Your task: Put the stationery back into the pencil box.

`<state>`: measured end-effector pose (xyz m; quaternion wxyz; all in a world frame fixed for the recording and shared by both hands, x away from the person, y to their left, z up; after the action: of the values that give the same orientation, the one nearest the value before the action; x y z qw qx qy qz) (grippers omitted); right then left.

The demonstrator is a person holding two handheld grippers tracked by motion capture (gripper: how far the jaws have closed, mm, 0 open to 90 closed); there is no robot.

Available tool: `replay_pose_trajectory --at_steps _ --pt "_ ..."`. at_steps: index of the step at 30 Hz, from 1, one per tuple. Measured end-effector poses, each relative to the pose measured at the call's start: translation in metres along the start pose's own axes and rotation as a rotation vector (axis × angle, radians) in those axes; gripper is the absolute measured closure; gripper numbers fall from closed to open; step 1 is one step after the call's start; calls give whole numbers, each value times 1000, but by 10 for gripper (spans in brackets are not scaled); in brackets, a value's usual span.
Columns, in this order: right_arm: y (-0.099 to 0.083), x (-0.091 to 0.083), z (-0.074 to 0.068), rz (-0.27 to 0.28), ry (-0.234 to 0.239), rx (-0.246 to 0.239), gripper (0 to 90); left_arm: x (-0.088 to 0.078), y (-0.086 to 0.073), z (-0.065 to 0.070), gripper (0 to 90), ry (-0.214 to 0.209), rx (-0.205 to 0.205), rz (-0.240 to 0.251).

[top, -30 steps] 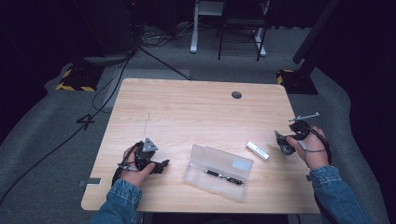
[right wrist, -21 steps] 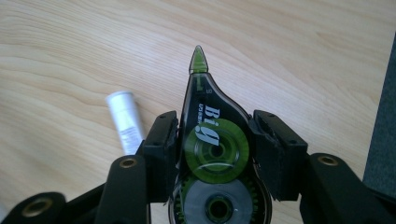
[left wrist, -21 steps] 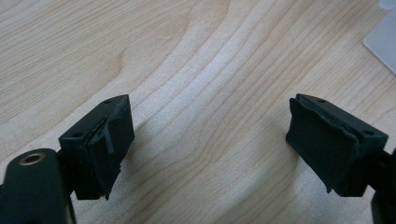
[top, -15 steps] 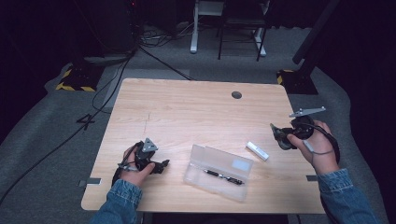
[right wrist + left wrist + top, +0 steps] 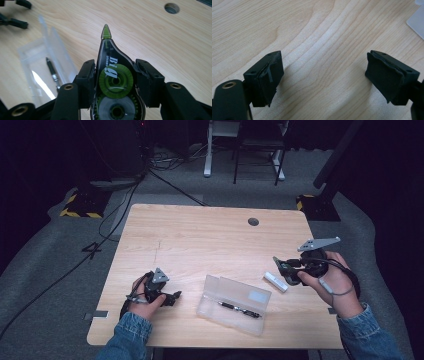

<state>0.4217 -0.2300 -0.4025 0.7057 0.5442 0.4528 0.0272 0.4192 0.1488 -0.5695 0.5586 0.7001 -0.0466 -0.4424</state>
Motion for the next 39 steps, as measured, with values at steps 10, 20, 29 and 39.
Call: replay_pose_trajectory --at_steps 10,20,29,39 --pt "6 2 -49 3 118 -77 520 0 0 0 148 0 0 0" --pt "3 11 -87 -22 221 -136 520 0 0 0 148 0 0 0" --pt "-9 26 -114 -43 305 -174 520 0 0 0 148 0 0 0" --pt "-46 56 -133 -118 384 -209 520 0 0 0 147 -1 2 -2"
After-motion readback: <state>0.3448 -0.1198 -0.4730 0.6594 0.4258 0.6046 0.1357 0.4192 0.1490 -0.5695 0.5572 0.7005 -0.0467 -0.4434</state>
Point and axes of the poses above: each handheld gripper's, and its own axes: x roughly forward along the jaws, y roughly out of its top, z roughly to its right, the point moved 9 cm from there along x, roughly forward along the jaws, and after that the axes turned 12 degrees about z, right-handed, at the moved point
